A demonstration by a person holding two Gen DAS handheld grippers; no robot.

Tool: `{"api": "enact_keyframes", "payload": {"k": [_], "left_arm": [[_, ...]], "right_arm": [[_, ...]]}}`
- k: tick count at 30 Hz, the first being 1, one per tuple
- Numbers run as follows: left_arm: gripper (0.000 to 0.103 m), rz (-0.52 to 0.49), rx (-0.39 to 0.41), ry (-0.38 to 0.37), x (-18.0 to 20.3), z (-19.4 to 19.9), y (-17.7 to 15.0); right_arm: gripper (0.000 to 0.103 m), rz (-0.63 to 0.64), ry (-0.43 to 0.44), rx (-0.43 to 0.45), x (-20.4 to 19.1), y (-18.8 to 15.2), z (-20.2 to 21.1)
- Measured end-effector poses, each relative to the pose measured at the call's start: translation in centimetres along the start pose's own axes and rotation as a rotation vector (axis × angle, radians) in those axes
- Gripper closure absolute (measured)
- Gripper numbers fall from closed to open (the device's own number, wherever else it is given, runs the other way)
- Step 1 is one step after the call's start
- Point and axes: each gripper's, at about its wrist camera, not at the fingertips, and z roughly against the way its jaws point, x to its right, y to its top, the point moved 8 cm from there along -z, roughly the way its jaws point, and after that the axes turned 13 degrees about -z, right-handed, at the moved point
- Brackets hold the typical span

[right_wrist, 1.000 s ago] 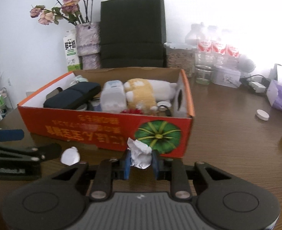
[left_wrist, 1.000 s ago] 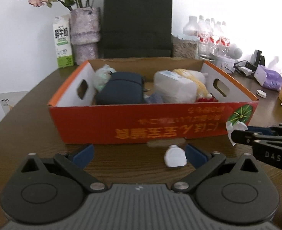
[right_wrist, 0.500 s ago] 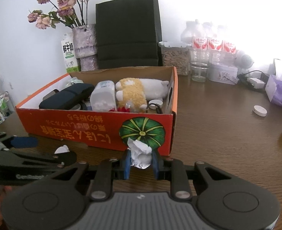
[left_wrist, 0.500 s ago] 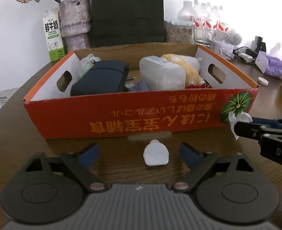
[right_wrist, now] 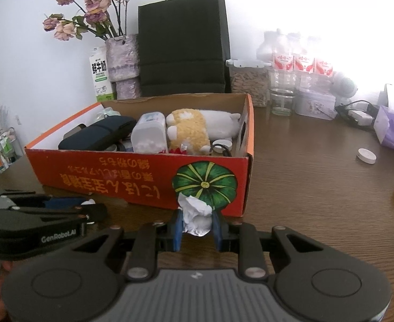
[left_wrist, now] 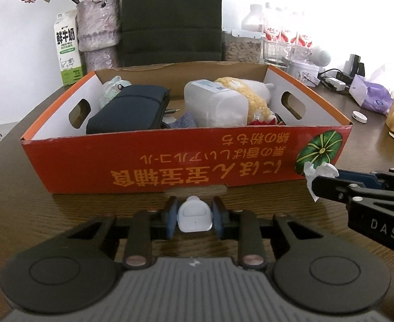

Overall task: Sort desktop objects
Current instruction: 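Grasp the white plastic piece with the left gripper while the right holds the tissue, then carry the tissue and white piece over the box with both grippers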

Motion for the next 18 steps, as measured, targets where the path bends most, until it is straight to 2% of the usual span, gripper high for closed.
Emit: {"api": "enact_keyframes", "payload": {"k": [7, 18], "left_arm": [[0.076, 0.006, 0.001, -0.006, -0.2, 0.3, -0.1], [0.076, 0.026, 0.092, -0.028, -2.3, 4.4, 1.3]], "right_arm": [[0.081, 0.021, 0.002, 0.019, -0.7, -0.1, 0.5], [0.081, 0.049, 0.019, 0.081, -2.4, 1.2, 2.7]]}}
